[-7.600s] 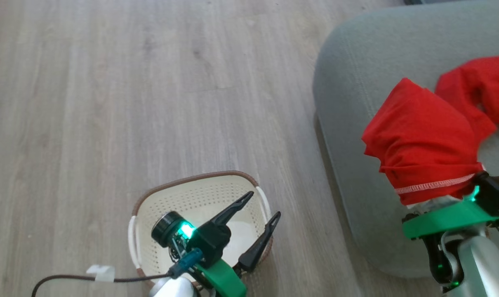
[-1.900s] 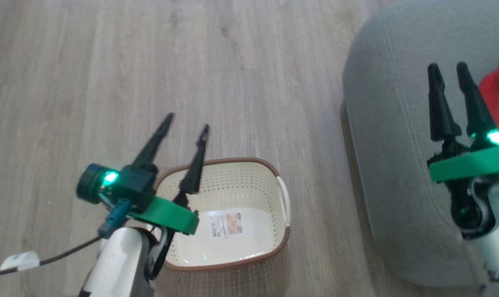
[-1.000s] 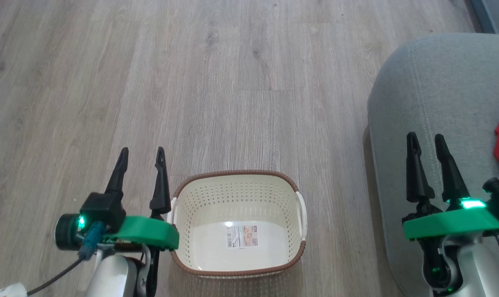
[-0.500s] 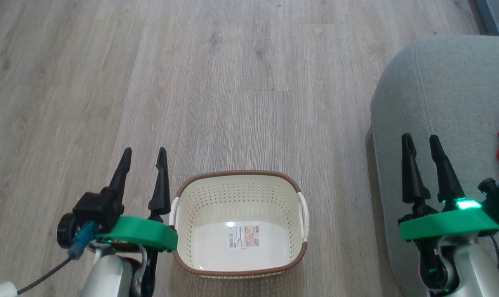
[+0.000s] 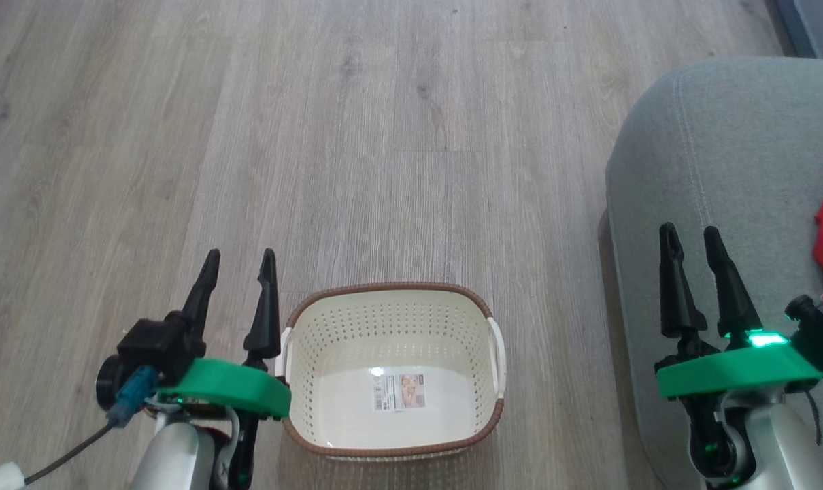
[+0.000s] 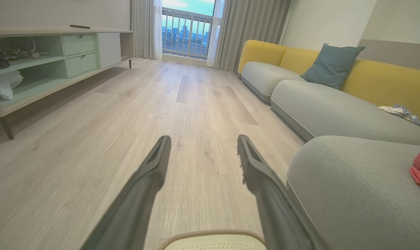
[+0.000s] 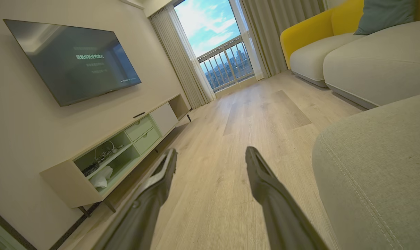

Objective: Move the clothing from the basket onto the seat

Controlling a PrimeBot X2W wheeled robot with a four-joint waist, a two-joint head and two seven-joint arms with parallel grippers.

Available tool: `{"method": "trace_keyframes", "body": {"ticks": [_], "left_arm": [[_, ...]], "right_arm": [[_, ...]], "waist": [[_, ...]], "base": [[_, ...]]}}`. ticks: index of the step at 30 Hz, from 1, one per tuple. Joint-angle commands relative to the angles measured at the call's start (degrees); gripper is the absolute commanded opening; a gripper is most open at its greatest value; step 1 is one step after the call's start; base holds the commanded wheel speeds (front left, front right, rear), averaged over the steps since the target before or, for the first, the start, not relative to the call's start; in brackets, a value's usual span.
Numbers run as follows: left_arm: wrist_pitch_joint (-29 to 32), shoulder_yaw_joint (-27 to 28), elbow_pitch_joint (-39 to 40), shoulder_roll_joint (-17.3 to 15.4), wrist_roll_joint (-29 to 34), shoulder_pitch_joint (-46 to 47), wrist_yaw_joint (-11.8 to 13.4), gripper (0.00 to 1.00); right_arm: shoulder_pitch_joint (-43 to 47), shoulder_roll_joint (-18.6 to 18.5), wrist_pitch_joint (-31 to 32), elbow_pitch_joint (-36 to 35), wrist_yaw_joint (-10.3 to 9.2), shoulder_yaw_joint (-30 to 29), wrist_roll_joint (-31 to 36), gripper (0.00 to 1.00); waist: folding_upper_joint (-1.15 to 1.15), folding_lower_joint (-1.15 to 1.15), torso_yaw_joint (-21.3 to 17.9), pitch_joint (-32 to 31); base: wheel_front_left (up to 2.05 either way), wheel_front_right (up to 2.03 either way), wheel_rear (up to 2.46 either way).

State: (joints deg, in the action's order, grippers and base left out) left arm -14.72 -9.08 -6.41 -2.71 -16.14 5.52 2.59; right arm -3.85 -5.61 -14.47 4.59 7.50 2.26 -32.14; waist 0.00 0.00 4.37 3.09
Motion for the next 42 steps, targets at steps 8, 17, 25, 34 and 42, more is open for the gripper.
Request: {"method": "trace_keyframes", "body": {"ticks": [8, 17, 25, 34, 42], "left_arm": [[0.21, -0.15, -3.23, 0.00, -1.40, -1.22, -0.52, 0.00], [1.57, 0.76, -3.60, -0.22, -7.10, -1.08, -1.21, 0.00], [2.62, 1.48, -3.94, -0.36, -11.48, -0.94, -1.76, 0.00], [4.15, 2.54, -4.29, -0.52, -17.68, -0.79, -2.54, 0.00], [5.40, 3.43, -4.52, -0.62, -22.62, -0.70, -3.15, 0.00]], "right_arm": [[0.81, 0.07, 0.32, 3.45, 0.00, 0.15, -0.97, 0.00], [0.58, 0.10, 1.67, 3.90, 0.00, -0.30, -5.47, 0.00], [0.40, 0.15, 2.74, 4.25, 0.00, -0.67, -8.94, 0.00], [0.16, 0.25, 4.28, 4.72, 0.00, -1.24, -13.83, 0.00], [-0.03, 0.36, 5.54, 5.10, 0.00, -1.73, -17.74, 0.00]], "waist": [[0.00, 0.00, -0.26, -0.06], [0.00, 0.00, -0.56, -0.27], [0.00, 0.00, -0.79, -0.44], [0.00, 0.00, -1.12, -0.67], [0.00, 0.00, -1.39, -0.85]], "base": [[0.00, 0.00, 0.00], [0.00, 0.00, 0.00], [0.00, 0.00, 0.00], [0.00, 0.00, 0.00], [0.00, 0.00, 0.00]]}}
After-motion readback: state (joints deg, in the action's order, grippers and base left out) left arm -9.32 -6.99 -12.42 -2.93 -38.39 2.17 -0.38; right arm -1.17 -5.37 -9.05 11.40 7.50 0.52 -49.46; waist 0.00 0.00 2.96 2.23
